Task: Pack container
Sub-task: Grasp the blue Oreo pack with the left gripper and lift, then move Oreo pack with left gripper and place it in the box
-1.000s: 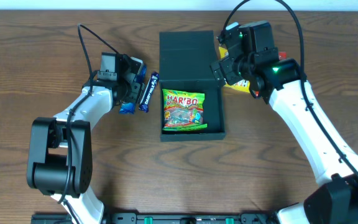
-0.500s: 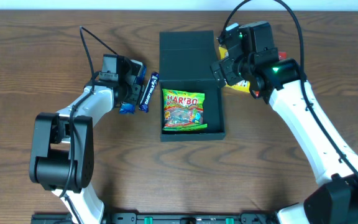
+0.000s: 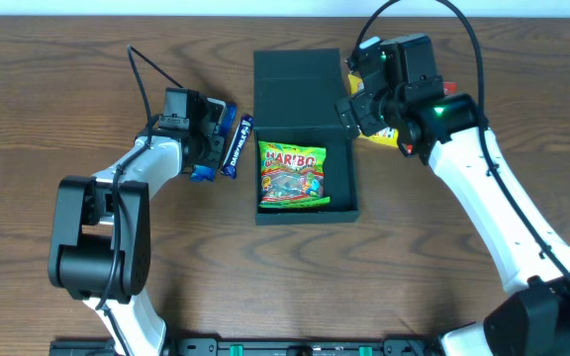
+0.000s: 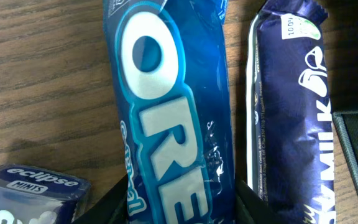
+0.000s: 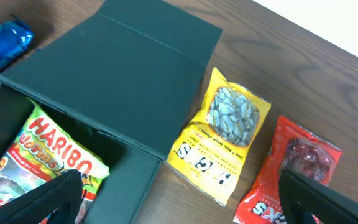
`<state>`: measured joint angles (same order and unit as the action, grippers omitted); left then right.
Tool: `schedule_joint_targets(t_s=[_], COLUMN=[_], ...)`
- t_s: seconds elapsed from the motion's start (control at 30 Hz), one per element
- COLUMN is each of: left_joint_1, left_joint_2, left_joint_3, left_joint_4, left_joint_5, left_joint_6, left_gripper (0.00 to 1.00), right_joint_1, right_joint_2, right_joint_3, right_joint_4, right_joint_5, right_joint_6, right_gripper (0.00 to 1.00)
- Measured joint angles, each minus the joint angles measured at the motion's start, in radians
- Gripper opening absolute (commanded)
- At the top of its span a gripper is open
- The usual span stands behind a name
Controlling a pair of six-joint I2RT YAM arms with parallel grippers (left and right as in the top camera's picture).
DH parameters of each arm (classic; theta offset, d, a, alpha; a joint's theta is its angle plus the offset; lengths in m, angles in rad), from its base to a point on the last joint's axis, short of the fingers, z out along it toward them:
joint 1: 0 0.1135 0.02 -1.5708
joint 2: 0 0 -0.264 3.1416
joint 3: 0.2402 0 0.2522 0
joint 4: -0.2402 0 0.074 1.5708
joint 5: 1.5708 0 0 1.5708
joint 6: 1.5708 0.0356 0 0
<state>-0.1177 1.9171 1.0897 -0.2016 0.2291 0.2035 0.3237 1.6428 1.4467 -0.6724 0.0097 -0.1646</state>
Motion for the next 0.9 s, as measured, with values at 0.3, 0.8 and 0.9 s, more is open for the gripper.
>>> schedule_joint_targets(t_s=[0.3,0.8,0.9], left_joint_1=[-0.001,-0.034,-0.076], left_joint_2=[0.0,-0.219,-0.244], left_joint_3=[0.07,0.265,0.265], left_joint_4=[-0.035,-0.274,-0.325], left_joint_5=[-0.021,-0.083,-0.057], left_joint_6=[-0.073,-0.27,-0.323], left_gripper=[0.26,0.18,0.18], right_joint_1=[-0.088,-0.269,-0.279], right_joint_2=[-0.011,-0.2,-0.203], right_joint_3=[0.0,0.0,0.0], right_joint_4=[-0.001,-0.041,-0.053], right_joint_5=[0.009,0.014,0.015], right_joint_6=[0.015,0.06,0.063], right_gripper=[0.99,0.99,0.99])
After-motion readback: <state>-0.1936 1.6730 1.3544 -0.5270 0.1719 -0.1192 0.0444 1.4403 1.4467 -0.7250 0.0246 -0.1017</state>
